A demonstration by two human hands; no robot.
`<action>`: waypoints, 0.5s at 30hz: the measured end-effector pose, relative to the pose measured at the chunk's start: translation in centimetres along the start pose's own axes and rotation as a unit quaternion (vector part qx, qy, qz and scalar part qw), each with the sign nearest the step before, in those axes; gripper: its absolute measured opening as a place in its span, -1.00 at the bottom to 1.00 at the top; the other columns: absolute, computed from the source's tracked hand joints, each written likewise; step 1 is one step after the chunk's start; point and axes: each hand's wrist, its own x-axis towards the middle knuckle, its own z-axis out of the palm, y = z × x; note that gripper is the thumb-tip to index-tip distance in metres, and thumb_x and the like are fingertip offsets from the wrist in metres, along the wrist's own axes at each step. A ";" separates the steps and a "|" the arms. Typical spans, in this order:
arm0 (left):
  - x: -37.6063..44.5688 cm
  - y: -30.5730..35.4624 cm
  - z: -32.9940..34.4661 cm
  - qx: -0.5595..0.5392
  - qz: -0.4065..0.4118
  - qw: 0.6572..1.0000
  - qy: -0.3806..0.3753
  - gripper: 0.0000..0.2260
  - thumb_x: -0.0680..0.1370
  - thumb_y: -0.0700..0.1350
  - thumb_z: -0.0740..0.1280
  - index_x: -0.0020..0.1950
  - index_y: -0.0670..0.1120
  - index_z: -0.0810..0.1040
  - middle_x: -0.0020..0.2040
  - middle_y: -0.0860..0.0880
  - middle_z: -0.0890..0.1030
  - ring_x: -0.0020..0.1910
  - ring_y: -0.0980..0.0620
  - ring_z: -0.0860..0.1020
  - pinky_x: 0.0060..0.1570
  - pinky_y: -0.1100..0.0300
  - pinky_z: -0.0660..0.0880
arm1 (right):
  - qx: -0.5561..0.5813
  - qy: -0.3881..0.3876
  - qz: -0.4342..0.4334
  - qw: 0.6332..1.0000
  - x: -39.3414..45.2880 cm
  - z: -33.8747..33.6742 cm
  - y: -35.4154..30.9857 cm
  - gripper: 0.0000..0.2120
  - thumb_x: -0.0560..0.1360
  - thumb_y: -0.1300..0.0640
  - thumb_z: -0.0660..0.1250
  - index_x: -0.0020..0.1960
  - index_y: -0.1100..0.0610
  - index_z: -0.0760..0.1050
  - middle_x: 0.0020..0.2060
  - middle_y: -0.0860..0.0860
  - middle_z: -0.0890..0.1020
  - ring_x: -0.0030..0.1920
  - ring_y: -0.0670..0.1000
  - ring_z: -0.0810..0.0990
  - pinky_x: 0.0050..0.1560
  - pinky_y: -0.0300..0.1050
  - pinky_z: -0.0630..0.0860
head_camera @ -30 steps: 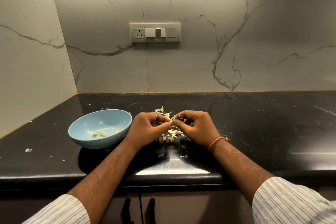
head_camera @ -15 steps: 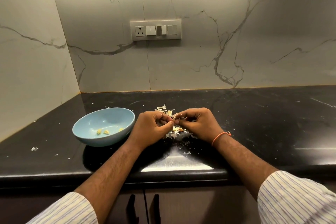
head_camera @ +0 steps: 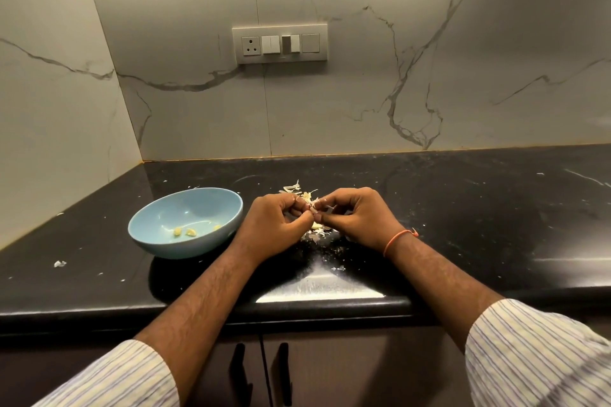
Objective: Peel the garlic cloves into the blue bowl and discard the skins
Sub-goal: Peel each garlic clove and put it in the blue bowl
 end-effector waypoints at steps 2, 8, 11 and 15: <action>0.0 0.0 -0.1 -0.012 -0.002 1.000 -0.002 -0.96 0.57 -0.11 0.50 -0.05 -0.01 0.76 -0.26 0.08 0.73 -0.34 0.14 0.65 -0.30 0.24 0.59 | -0.013 0.016 -0.003 1.000 0.0 0.1 0.0 -0.81 0.45 0.13 0.62 0.04 0.12 0.76 -0.16 -0.08 0.76 -0.23 -0.14 0.71 -0.17 -0.28 0.60; 0.0 0.3 -0.4 -0.073 -0.008 0.997 0.002 -0.84 0.56 -0.02 0.55 0.08 -0.06 0.71 -0.14 0.03 0.75 -0.33 0.02 0.72 -0.25 0.08 0.71 | -0.039 0.043 -0.010 0.998 -0.2 -0.1 -0.5 -0.80 0.47 0.06 0.61 0.04 0.11 0.76 -0.15 -0.07 0.77 -0.16 -0.10 0.74 -0.07 -0.13 0.70; 0.0 0.3 -0.6 -0.090 -0.008 0.996 0.010 -0.80 0.55 -0.05 0.56 0.15 -0.04 0.70 -0.04 0.02 0.75 -0.33 -0.05 0.72 -0.26 -0.02 0.72 | -0.044 0.039 -0.005 0.998 -0.3 -0.2 -0.7 -0.81 0.48 0.05 0.60 0.05 0.10 0.76 -0.16 -0.08 0.77 -0.15 -0.11 0.74 -0.06 -0.12 0.71; -0.1 0.5 -0.5 -0.088 0.000 0.996 0.005 -0.85 0.57 -0.11 0.53 0.12 -0.09 0.71 -0.04 -0.01 0.75 -0.35 -0.02 0.71 -0.31 0.08 0.69 | -0.042 0.041 0.002 0.998 -0.4 -0.3 -0.9 -0.85 0.51 0.05 0.58 0.02 0.09 0.76 -0.19 -0.09 0.76 -0.17 -0.12 0.74 -0.08 -0.11 0.71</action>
